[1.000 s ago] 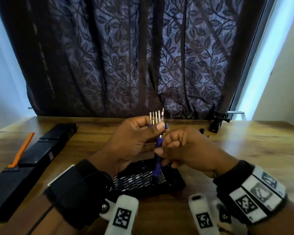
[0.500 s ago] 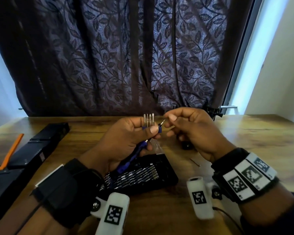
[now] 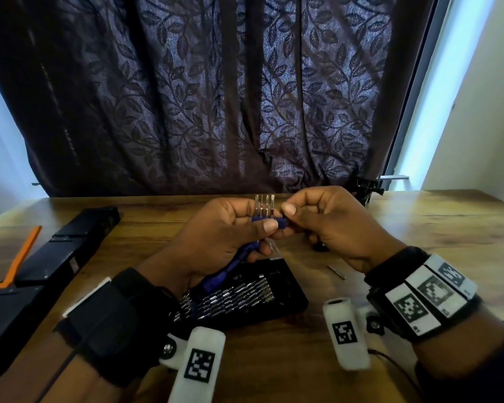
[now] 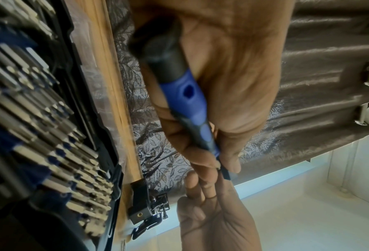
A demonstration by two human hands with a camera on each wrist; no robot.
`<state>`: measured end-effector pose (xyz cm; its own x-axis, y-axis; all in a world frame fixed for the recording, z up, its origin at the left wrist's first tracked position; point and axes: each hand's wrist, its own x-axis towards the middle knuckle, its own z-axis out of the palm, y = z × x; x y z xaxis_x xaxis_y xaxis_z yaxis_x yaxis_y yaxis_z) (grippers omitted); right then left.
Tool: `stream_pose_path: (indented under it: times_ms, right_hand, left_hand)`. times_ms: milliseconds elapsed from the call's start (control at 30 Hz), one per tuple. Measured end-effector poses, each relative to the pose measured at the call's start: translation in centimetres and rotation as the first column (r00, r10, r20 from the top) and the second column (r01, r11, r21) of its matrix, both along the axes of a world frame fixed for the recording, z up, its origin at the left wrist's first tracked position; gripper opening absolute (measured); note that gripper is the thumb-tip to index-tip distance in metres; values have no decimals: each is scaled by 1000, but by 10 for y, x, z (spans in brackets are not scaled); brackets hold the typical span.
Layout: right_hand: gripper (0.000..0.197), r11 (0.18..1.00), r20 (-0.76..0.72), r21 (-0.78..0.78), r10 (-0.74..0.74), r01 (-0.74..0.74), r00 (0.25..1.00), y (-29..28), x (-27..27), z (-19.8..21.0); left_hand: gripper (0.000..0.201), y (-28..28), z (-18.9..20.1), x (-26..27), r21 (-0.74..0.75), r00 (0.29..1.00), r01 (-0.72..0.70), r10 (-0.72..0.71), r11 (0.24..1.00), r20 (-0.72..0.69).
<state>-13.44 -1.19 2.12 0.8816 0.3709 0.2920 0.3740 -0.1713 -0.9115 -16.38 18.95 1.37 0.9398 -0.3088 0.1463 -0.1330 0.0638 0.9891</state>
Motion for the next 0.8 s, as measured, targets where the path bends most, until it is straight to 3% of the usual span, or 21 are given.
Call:
stream_pose_path:
  times_ms: [467, 633, 800]
  right_hand:
    - [23, 998, 79, -54, -39, 44, 996, 4, 4, -5]
    - [27, 972, 63, 64, -231, 227, 971, -8, 15, -3]
    - [31, 990, 254, 65, -136, 123, 958, -10, 4, 6]
  left_hand:
    - [25, 1, 3, 1, 26, 1000, 18, -18, 1000, -8]
    - [29, 4, 3, 0, 76, 1000, 25, -26, 997, 6]
    - [25, 2, 3, 0, 94, 999, -15, 12, 995, 33]
